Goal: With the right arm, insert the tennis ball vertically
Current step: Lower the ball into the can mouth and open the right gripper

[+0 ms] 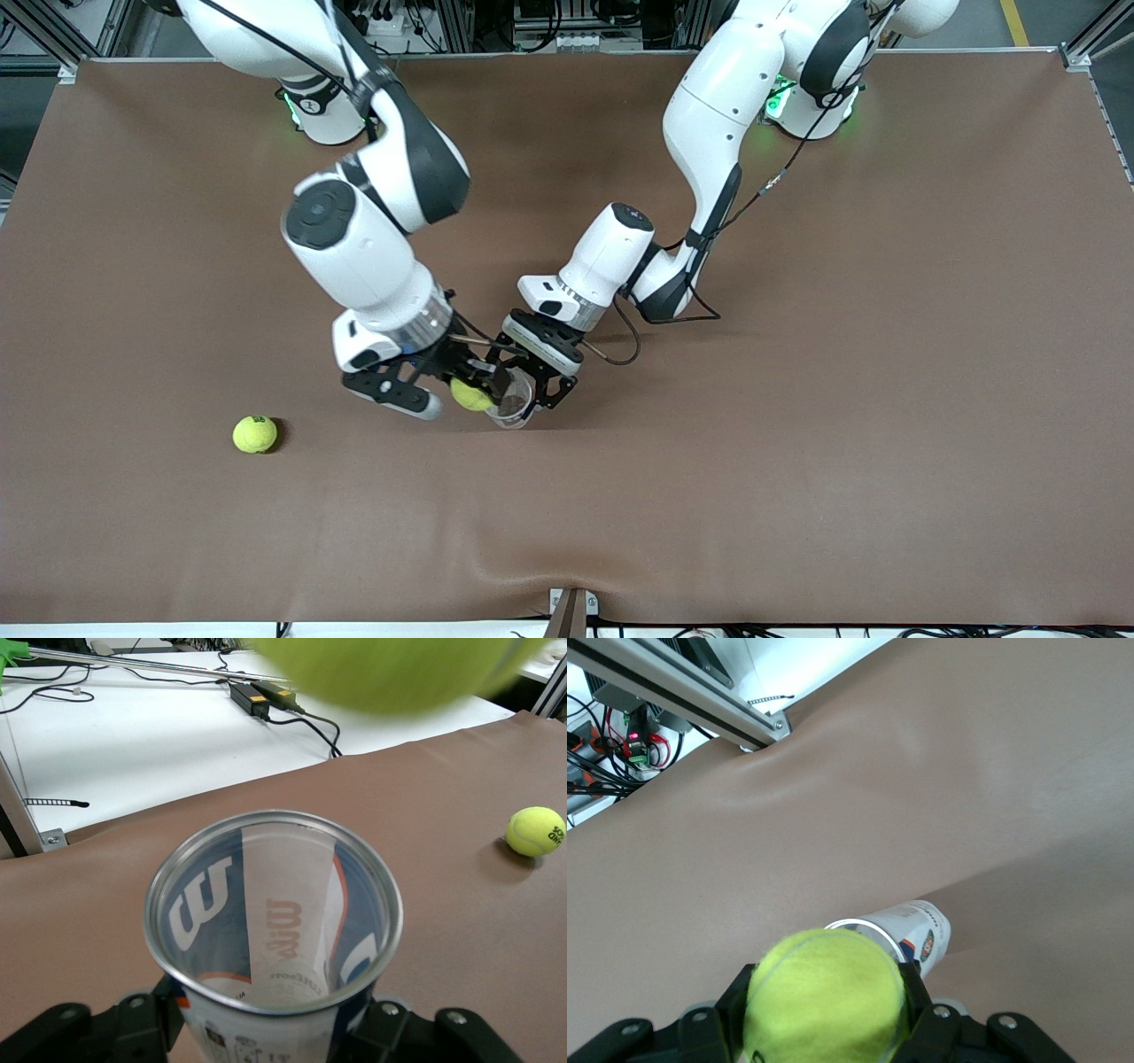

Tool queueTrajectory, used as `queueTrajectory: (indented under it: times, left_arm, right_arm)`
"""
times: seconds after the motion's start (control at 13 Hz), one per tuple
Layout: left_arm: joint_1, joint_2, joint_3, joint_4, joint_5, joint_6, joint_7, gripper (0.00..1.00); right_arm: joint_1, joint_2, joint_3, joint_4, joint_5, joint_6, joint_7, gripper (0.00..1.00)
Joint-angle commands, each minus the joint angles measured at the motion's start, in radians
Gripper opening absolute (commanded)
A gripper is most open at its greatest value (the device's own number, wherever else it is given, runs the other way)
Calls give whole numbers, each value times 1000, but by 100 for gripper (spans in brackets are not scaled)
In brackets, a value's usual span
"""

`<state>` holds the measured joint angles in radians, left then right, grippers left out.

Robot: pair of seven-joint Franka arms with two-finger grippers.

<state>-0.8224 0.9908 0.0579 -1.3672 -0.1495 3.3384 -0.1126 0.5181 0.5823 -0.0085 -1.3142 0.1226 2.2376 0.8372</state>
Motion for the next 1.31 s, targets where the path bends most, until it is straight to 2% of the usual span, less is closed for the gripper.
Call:
queueTrajectory:
  times: [0.0,0.39,0.54,0.62,0.69,0.85,1.0,1.08,1.23]
  left_arm:
    - [-17,29,23,23,-12,13,22,68]
    - [-18,34,22,23,-13,19,21,68]
    - [-18,38,22,25,-13,23,22,68]
    - [-18,39,22,25,-13,23,21,68]
    - [-18,39,22,27,-13,23,21,68]
    - [-20,37,23,27,-13,23,22,68]
    - [-34,37,28,27,-13,23,22,68]
    - [-37,35,36,27,-13,23,21,68]
    - [-40,34,37,27,-13,23,22,68]
  right_arm:
    - [14,30,-13,27,2,8,19,12]
    - [25,56,-11,24,2,39,28,13]
    - [31,63,-11,24,3,56,31,18]
    - [31,68,-11,24,3,56,31,26]
    - [31,71,-11,24,3,57,31,40]
    - [31,73,-11,21,6,71,31,51]
    - [36,74,-11,20,8,74,31,89]
    - [36,74,-11,20,8,74,33,100]
    - [36,74,-11,18,6,74,31,100]
